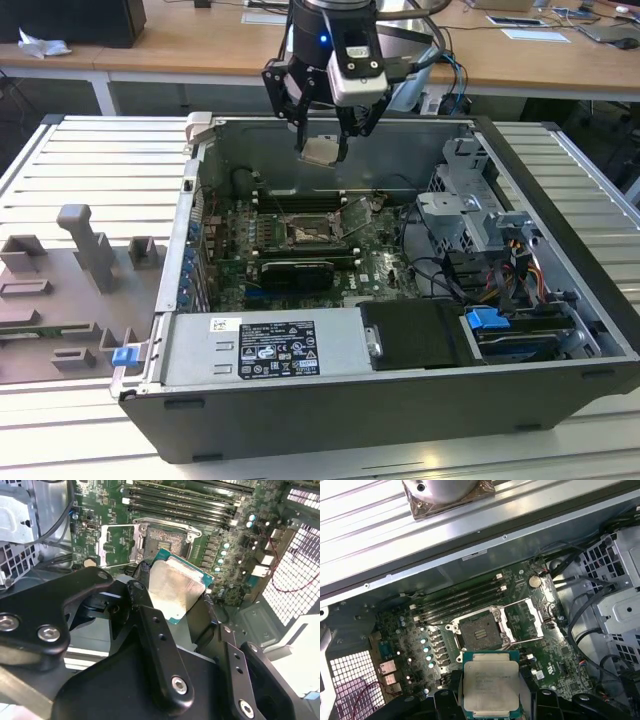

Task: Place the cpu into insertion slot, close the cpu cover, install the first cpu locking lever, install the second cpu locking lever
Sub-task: 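Place the cpu into insertion slot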

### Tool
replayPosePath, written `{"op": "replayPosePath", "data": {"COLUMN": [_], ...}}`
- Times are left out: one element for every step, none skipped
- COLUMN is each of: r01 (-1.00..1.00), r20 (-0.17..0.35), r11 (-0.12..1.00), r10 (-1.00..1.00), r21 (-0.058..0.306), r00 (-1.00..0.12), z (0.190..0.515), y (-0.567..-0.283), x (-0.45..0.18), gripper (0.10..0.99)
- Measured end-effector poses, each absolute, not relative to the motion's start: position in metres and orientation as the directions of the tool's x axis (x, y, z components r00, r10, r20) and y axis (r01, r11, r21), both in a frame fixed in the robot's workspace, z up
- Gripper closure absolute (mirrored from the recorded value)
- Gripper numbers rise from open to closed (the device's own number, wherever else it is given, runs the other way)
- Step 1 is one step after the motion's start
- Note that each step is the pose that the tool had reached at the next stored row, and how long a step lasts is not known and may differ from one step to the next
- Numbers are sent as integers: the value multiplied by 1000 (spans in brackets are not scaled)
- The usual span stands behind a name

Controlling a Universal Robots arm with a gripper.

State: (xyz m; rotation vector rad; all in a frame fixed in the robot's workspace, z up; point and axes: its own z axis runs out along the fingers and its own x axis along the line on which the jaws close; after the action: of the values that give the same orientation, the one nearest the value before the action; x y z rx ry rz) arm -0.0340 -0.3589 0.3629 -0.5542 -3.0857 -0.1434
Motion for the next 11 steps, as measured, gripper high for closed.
{"op": "replayPosePath", "data": {"r01": [353, 359, 363, 369, 373, 378, 382, 390, 396, 401, 410], "r20": [19, 19, 19, 19, 19, 19, 19, 19, 19, 19, 19], "r11": [932, 929, 927, 925, 924, 921, 920, 917, 914, 912, 908], "r10": [352, 359, 363, 369, 373, 378, 382, 390, 396, 401, 410], "r21": [89, 89, 89, 89, 89, 89, 89, 89, 89, 89, 89], "r00": [-936, -933, -932, -929, -928, -926, -924, -921, -918, -916, -912], "z": [363, 363, 363, 363, 363, 363, 363, 363, 363, 363, 363], "y": [-359, -359, -359, -359, -359, -359, -359, -359, -359, -359, -359], "x": [-34, -34, -34, -34, -34, -34, -34, -34, -34, -34, -34], "gripper": [549, 549, 549, 549, 549, 549, 549, 549, 549, 549, 549]}}
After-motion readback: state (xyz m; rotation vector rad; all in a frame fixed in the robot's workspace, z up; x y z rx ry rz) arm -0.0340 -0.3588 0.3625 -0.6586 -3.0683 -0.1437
